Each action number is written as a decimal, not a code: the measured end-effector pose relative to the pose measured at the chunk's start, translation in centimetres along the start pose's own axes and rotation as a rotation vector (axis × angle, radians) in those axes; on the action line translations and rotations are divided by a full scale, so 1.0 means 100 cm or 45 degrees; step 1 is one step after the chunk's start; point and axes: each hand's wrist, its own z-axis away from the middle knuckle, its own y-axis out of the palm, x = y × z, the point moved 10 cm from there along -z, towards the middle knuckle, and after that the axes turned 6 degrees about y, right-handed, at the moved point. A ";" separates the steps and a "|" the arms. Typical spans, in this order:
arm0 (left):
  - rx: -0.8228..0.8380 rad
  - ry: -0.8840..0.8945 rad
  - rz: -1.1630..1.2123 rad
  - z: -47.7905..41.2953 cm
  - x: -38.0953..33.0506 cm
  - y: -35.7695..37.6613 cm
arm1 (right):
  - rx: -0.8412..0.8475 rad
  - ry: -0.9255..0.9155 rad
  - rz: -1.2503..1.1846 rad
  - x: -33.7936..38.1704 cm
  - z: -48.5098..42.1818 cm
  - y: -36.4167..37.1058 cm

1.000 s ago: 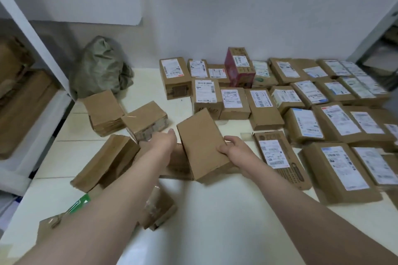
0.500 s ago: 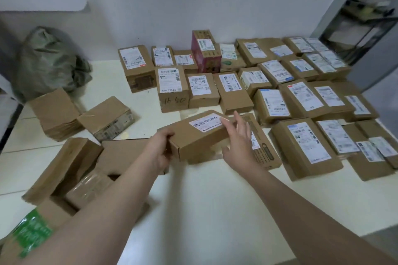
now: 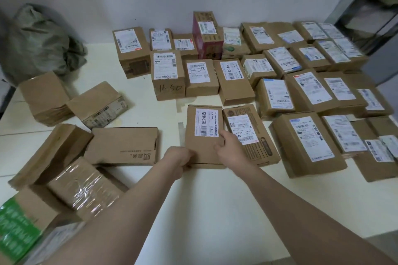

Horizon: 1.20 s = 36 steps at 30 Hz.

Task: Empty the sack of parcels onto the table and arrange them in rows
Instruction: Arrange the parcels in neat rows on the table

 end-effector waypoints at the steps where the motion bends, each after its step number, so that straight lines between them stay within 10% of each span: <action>1: 0.045 0.024 -0.004 -0.001 -0.002 0.007 | -0.025 -0.014 0.040 0.000 -0.001 -0.003; 10: -0.353 0.377 -0.275 -0.009 -0.046 -0.060 | -0.331 -0.238 0.172 0.036 0.009 -0.013; 15: -0.724 0.189 -0.564 -0.002 -0.062 -0.160 | 0.072 -0.389 0.216 0.092 0.013 0.051; 21: -0.617 0.107 -0.731 -0.016 -0.070 -0.206 | 0.429 -0.660 0.880 0.148 0.028 0.162; 27: -0.634 0.292 -0.929 -0.025 -0.089 -0.212 | 0.171 -0.610 0.974 0.155 0.030 0.172; 36: -0.759 0.440 -0.547 -0.006 -0.129 -0.193 | 0.606 0.199 -0.015 0.101 0.037 0.098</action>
